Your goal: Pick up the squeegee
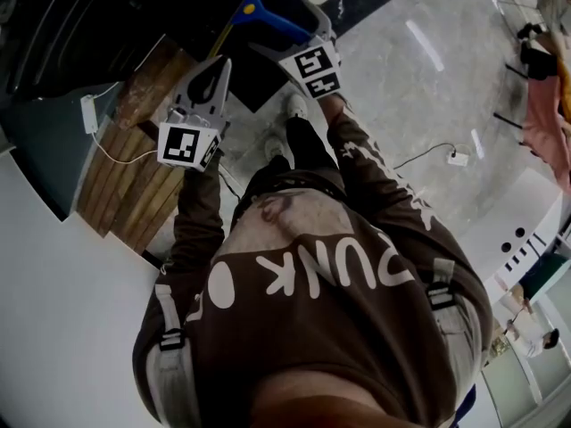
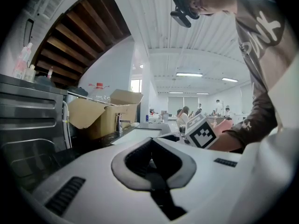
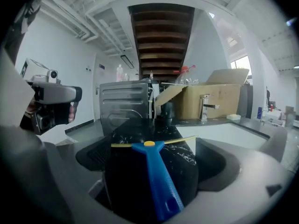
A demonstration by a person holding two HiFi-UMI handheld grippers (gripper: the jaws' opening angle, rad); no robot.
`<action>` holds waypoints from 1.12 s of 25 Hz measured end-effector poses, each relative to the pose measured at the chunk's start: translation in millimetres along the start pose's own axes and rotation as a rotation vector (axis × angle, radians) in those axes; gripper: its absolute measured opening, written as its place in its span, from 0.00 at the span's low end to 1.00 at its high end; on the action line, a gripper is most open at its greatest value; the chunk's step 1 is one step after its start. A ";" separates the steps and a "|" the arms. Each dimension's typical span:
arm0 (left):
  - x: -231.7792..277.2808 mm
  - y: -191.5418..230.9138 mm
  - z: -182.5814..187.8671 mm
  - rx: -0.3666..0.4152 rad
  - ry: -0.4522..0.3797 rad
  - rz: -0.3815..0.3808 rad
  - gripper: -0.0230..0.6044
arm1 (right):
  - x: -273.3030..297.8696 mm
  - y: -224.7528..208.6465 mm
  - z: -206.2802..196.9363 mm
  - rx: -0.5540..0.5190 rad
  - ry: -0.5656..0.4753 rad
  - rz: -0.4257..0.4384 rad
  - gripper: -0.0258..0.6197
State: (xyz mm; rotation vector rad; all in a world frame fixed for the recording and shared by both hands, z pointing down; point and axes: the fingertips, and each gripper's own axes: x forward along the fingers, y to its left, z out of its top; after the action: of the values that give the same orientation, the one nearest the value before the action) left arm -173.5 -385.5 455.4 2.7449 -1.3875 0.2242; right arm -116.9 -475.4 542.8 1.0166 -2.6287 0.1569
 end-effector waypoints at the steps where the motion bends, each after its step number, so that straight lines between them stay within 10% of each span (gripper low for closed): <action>1: 1.0 0.3 -0.7 -0.001 0.001 0.000 0.04 | 4.2 0.1 -4.1 0.001 0.017 -0.001 0.89; 28: 0.3 -0.1 4.4 -0.016 -0.016 0.000 0.04 | 34.4 -10.8 -58.5 -0.015 0.371 -0.116 0.40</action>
State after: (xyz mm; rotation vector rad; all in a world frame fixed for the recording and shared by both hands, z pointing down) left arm -172.8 -386.2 451.0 2.7393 -1.3872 0.1903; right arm -118.9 -492.8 609.3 1.0210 -2.2291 0.2705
